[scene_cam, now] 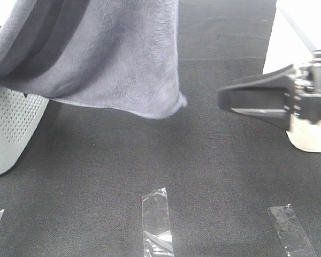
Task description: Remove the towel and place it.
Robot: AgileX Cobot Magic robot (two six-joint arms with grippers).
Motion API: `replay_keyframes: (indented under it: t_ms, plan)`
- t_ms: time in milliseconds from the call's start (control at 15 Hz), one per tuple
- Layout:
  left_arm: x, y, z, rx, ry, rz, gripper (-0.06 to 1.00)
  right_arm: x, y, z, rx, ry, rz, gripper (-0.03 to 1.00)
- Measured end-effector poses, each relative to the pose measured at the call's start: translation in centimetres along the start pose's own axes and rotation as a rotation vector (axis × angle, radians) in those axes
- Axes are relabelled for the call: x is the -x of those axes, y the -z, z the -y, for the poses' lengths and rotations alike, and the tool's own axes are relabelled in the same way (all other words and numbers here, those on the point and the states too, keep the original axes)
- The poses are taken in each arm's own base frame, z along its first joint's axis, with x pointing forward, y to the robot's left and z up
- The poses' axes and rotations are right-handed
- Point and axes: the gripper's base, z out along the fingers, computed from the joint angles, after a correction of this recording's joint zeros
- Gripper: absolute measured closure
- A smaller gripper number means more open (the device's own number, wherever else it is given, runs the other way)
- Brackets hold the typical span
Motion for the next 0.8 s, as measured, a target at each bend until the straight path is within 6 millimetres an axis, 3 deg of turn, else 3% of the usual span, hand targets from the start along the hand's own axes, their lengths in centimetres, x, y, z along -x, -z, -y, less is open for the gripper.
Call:
replay_keyframes:
  t_ms: [267,533,733,800]
  plan:
    - [0.2,0.0,0.3,-0.028,0.014,0.026,0.94,-0.1,-1.4,2.0,0.006,0.036,0.002,0.23]
    - [0.3,0.0,0.3,-0.038,0.02,0.037,0.94,-0.4,-5.6,2.2,0.038,0.099,-0.074,0.23]
    - [0.5,0.2,0.7,-0.039,0.013,0.042,0.94,-0.7,-5.9,3.7,-0.122,0.037,-0.103,0.23]
    - [0.5,0.2,0.8,-0.04,0.011,0.043,0.94,-0.7,-5.9,3.5,-0.1,0.038,-0.095,0.23]
